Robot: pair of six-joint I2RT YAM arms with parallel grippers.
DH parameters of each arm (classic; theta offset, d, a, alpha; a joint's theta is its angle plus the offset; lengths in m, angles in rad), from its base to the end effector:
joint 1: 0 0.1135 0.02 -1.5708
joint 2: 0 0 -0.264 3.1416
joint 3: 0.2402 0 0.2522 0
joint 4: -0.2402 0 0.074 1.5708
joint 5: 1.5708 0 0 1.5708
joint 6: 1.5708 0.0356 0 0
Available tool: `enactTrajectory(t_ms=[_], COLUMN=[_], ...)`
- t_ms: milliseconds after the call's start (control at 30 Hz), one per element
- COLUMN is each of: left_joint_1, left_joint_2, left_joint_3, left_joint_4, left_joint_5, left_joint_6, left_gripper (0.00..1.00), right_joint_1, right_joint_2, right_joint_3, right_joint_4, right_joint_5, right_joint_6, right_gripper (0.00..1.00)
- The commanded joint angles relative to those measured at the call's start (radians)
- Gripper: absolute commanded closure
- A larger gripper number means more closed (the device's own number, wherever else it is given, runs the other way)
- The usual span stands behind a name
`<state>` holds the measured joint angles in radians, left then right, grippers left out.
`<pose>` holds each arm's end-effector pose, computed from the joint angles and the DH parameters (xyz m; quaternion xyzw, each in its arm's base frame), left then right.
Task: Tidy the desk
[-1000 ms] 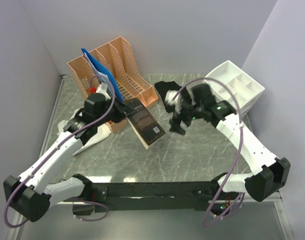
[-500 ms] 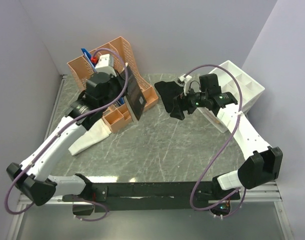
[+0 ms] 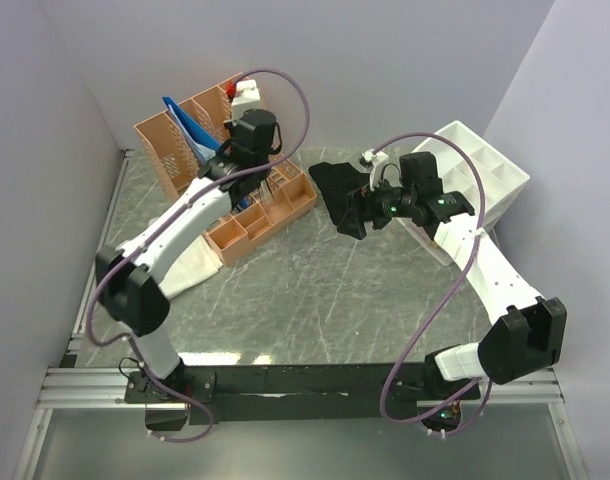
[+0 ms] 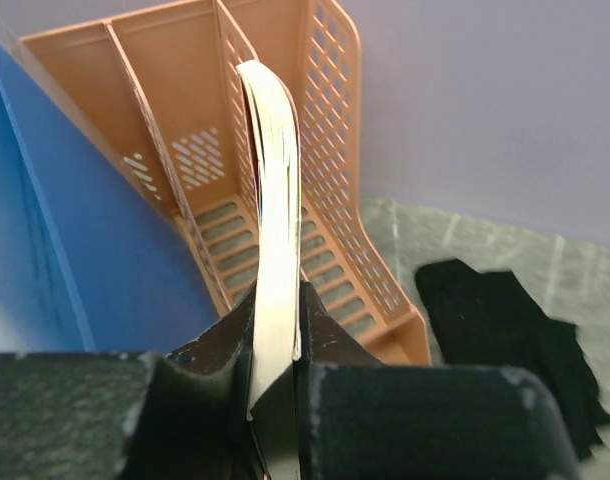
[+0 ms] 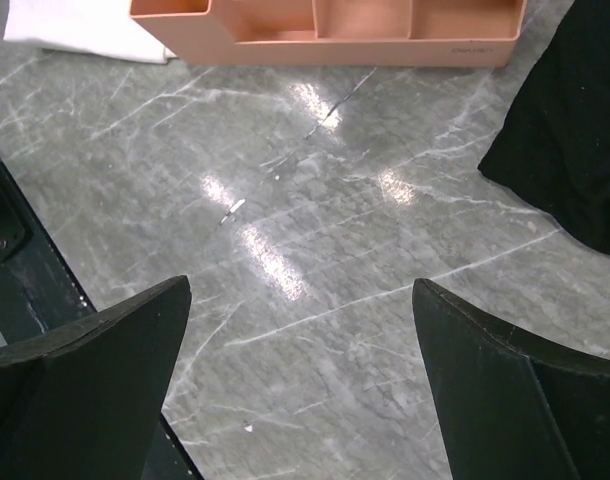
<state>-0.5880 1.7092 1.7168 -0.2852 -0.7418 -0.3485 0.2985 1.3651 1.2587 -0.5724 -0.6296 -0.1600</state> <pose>0.3439 -0.2004 0.4094 -0.1279 0.7646 0.0047 0.6316 0.2768 0.1071 0.3411 -0.3250 0.8051 0.3070 0.3899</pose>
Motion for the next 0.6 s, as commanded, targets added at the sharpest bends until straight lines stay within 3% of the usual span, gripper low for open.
enactTrajectory(t_ms=[0, 567], left_joint_1=[0.013, 0.091], left_joint_2=[0.061, 0.296], left_joint_3=[0.153, 0.271], left_joint_4=[0.057, 0.199], left_joint_5=[-0.126, -0.183], left_joint_6=[0.058, 0.123], left_gripper=[0.99, 0.99], right_joint_1=[-0.001, -0.001], right_joint_2=[-0.027, -0.003], right_joint_3=[-0.002, 0.018], right_joint_4=[0.051, 0.049], right_joint_5=[0.031, 0.054], right_joint_6=[0.024, 0.017], right_gripper=[0.0, 0.0])
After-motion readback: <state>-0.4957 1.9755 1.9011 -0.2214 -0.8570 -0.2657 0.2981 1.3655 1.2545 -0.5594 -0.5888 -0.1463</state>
